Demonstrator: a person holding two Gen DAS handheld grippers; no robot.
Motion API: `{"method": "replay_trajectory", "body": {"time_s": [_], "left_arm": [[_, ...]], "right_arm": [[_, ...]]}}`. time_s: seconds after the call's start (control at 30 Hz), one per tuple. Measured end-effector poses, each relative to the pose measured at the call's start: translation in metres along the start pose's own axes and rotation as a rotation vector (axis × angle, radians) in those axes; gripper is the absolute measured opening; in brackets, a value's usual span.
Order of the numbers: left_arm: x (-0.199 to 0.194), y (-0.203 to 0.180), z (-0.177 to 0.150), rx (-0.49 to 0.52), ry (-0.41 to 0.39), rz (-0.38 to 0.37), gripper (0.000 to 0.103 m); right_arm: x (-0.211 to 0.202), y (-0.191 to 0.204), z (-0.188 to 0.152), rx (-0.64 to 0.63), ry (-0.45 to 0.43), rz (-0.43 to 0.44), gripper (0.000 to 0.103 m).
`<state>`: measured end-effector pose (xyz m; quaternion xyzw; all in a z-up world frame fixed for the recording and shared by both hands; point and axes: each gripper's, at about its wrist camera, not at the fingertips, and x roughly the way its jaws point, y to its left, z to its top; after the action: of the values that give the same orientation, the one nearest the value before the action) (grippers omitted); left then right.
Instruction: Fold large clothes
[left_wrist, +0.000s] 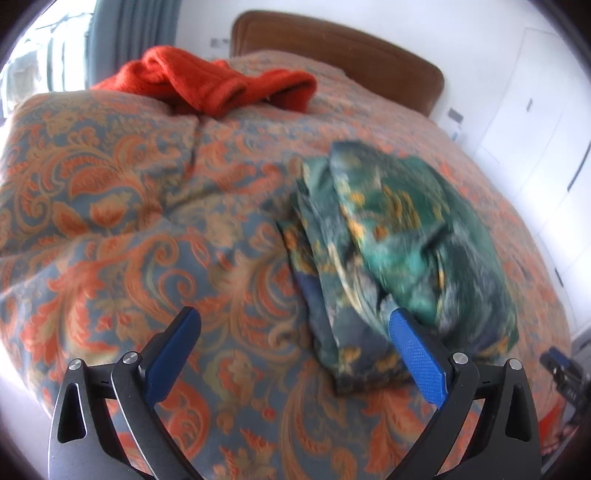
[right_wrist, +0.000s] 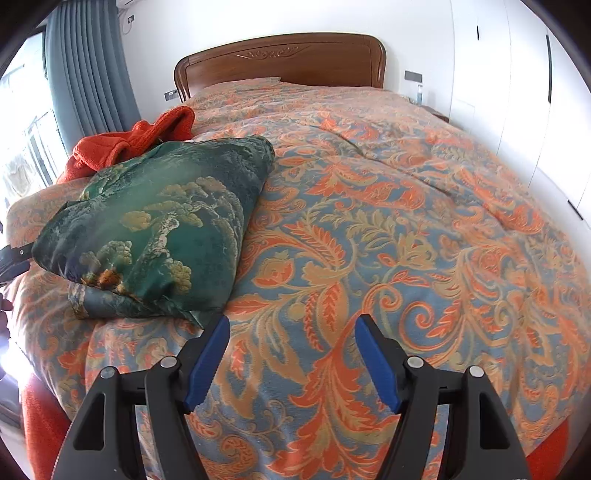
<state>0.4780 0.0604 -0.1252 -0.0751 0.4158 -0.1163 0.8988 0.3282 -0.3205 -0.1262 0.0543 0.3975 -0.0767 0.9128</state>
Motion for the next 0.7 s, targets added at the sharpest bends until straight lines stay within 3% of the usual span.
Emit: {"method": "replay_trajectory", "body": {"time_s": [0.1,0.23,0.4,0.5,0.6,0.7], "left_arm": [[0.002,-0.002,-0.006,0.007,0.008,0.007,0.101],[0.006,0.007,-0.009,-0.077,0.030,-0.024,0.101],[0.009,0.035,-0.003,-0.277,0.061,-0.173,0.101],[0.007,0.052,0.016,-0.395,0.061,-0.323,0.101],[0.018,0.052,0.038,-0.424,0.083,-0.457,0.102],[0.048,0.043,0.057,-0.407,0.140,-0.507,0.102]], "right_arm": [[-0.002,0.001,-0.002,-0.026,0.001,-0.023,0.072],[-0.004,0.004,-0.005,-0.051,-0.007,-0.038,0.072],[-0.012,0.008,-0.006,-0.090,-0.035,-0.026,0.072],[-0.012,-0.001,-0.005,-0.049,-0.022,0.038,0.072],[-0.008,-0.016,-0.004,0.031,0.009,0.096,0.072],[-0.006,-0.020,-0.004,0.060,0.025,0.119,0.072]]}}
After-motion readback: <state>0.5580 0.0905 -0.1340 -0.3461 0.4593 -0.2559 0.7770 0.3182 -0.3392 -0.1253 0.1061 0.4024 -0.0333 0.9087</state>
